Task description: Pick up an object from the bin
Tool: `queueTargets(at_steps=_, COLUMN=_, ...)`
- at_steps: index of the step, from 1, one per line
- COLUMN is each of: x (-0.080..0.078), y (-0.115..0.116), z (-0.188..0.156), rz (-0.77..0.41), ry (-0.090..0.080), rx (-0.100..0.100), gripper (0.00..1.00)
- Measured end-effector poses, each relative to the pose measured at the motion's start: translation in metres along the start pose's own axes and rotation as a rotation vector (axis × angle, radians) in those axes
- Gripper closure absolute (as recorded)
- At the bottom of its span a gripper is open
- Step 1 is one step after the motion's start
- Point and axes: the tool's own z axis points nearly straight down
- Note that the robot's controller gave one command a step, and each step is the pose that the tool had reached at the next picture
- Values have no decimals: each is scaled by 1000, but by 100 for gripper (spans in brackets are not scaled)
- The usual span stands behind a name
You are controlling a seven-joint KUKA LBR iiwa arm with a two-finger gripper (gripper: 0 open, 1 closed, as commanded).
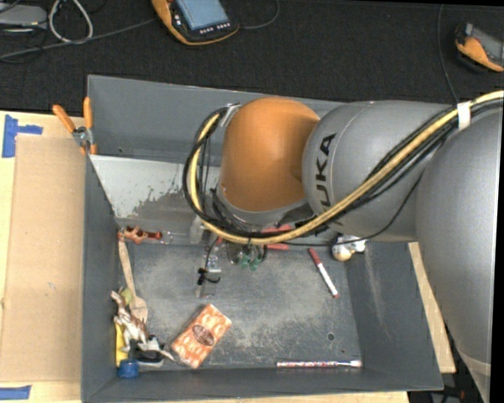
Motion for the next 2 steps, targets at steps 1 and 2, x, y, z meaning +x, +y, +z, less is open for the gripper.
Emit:
queueTargets(at_steps=1, x=-1, y=-1, z=-5, rz=4, ry=-6, rx=-1, gripper=0)
queueTargets(at_steps=2, x=33, y=-2, z=65, rz=5, ry=-7, rx=-2, gripper=0)
